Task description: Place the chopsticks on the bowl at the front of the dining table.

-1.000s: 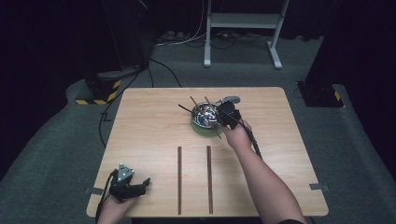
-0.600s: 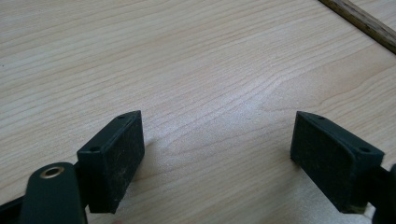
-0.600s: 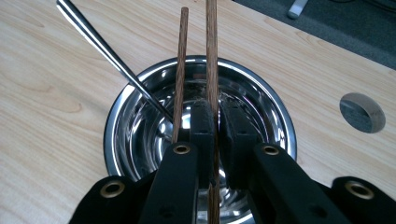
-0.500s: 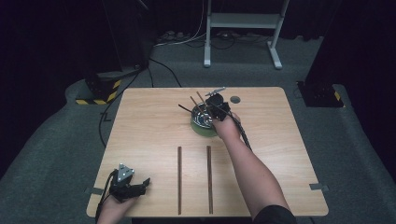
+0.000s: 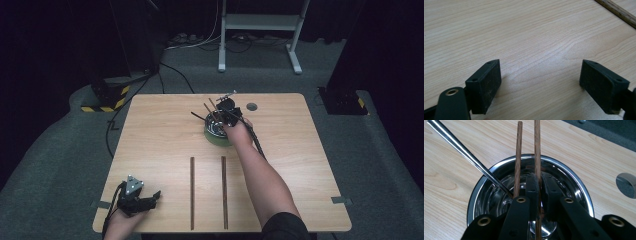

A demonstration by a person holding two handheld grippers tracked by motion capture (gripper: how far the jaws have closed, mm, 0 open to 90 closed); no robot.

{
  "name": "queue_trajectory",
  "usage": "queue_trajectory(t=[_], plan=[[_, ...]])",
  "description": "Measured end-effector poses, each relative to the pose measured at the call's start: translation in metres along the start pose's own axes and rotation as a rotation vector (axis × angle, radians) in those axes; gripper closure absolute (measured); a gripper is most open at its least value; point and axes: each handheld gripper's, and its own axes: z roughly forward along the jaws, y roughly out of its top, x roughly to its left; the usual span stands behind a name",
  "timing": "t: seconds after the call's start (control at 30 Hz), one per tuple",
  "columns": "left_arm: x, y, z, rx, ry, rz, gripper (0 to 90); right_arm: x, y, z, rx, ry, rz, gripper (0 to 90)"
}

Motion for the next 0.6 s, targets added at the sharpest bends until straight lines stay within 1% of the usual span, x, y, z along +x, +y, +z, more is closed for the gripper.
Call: queue_trajectory(t=[0.03, 0.13, 0.47, 0.6], plan=[[0.0000, 0.0000, 0.0000, 0.000, 0.000, 0.000, 17.4, -0.0006, -0.0004, 0.0016, 0.010, 0.006, 0.003, 83.8], [0.0000, 0.0000, 0.0000, 0.000, 0.000, 0.000, 17.4, -0.0011, -0.0011, 0.0035, 0.014, 0.008, 0.006, 83.8], [-0.0001, 0.0000, 0.0001, 0.000, 0.001, 0.000, 17.4, -0.0026, -0.0020, 0.0094, 0.013, 0.019, 0.015, 83.7], [-0.0001, 0.0001, 0.0001, 0.000, 0.000, 0.000, 17.4, -0.0043, -0.0024, 0.0104, 0.007, 0.027, 0.028, 83.1]])
